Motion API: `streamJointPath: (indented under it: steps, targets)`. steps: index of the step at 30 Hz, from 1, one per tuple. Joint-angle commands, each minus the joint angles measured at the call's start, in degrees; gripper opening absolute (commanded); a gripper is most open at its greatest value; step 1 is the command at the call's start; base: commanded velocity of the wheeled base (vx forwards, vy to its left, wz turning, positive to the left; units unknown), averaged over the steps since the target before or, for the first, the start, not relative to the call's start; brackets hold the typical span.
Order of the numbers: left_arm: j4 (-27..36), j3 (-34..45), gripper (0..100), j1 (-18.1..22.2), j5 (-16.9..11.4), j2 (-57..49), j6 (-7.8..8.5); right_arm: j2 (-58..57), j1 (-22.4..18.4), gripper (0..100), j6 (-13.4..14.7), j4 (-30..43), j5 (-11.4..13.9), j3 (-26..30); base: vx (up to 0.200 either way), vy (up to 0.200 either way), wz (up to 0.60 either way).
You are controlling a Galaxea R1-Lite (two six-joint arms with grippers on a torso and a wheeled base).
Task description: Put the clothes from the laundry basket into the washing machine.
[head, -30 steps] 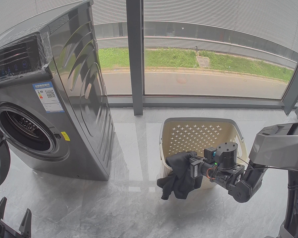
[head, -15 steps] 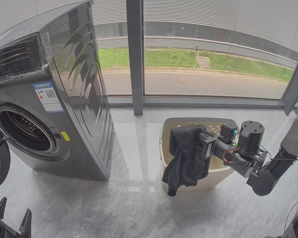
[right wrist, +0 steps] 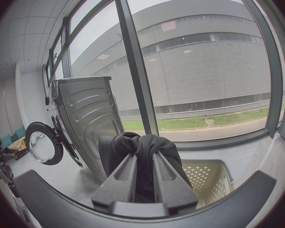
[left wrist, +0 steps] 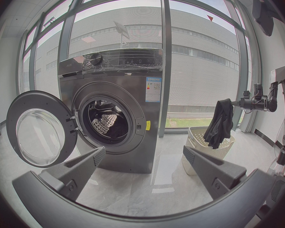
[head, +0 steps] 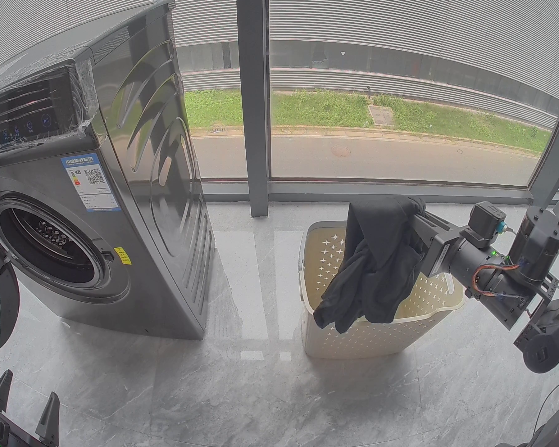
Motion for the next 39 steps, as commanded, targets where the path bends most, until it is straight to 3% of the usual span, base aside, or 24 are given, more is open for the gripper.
streamJointPath:
  steps: [1, 13, 22, 39]
  targets:
    - [0.0, 0.9, 100, -0.1, 0.0, -0.9, 0.04, -2.9, -0.3, 0, -0.2, 0.1, -0.1, 0.4, 0.000, 0.000, 0.00]
    - [0.0, 0.9, 100, 0.0, 0.0, -0.9, 0.13, -2.9, -0.3, 0, 0.0, 0.6, -2.1, 1.3, -0.200, 0.000, 0.00]
    - [0.0, 0.9, 100, -0.1, 0.0, -0.9, 0.31, -2.8, -0.5, 0, 0.0, 0.5, -1.9, 1.1, 0.000, 0.000, 0.00]
    - [0.0, 0.9, 100, 0.0, 0.0, -0.9, 0.31, -2.8, 0.3, 0, 0.2, -0.2, -2.0, 0.6, 0.000, 0.200, 0.00]
